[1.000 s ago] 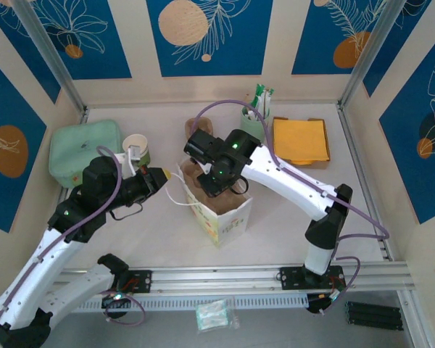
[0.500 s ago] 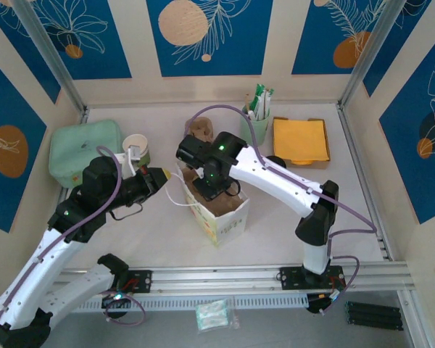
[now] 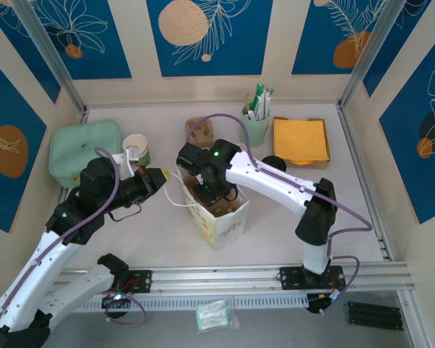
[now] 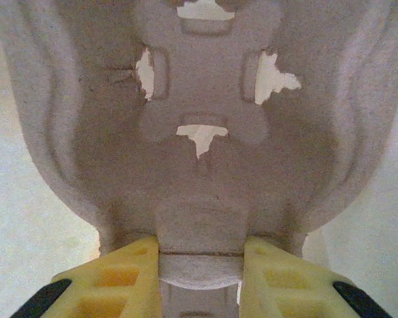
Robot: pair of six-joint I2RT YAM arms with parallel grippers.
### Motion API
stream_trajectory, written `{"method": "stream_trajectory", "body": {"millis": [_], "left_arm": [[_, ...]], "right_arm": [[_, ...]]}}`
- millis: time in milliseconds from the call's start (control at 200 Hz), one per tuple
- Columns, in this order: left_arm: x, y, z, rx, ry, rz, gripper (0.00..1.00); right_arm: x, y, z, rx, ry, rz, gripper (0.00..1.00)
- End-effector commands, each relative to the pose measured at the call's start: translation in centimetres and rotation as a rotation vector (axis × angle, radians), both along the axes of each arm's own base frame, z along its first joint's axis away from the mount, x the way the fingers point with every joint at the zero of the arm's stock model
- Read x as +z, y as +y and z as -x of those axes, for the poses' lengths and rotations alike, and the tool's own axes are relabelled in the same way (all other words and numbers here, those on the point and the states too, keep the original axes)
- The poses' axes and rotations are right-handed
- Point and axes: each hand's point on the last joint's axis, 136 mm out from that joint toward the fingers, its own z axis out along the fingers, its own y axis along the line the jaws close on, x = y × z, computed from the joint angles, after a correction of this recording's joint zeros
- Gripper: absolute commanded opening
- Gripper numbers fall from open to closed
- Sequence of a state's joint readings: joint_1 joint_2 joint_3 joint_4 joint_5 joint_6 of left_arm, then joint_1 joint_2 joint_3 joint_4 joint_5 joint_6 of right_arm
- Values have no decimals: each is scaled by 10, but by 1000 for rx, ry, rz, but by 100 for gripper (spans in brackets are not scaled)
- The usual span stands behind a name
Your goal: Pack the takeout coffee
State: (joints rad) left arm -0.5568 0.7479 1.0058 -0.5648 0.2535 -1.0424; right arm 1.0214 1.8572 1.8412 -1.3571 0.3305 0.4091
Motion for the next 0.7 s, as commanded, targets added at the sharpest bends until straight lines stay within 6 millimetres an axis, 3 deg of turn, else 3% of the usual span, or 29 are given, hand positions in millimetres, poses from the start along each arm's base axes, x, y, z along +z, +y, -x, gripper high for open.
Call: {"method": "stream_trajectory", "body": {"millis": [0,390,695], "left_arm": [[4,1,2,3,-16,6,0],[2,1,2,4,-12,5,0],[0,3,3,6,-10,3,0]], "right_arm": [[-8,3,4,-28,38,-17,28],[-40,3,7,-89,86,-22,28],[-80,3,13,-133,149,-1,28]]}}
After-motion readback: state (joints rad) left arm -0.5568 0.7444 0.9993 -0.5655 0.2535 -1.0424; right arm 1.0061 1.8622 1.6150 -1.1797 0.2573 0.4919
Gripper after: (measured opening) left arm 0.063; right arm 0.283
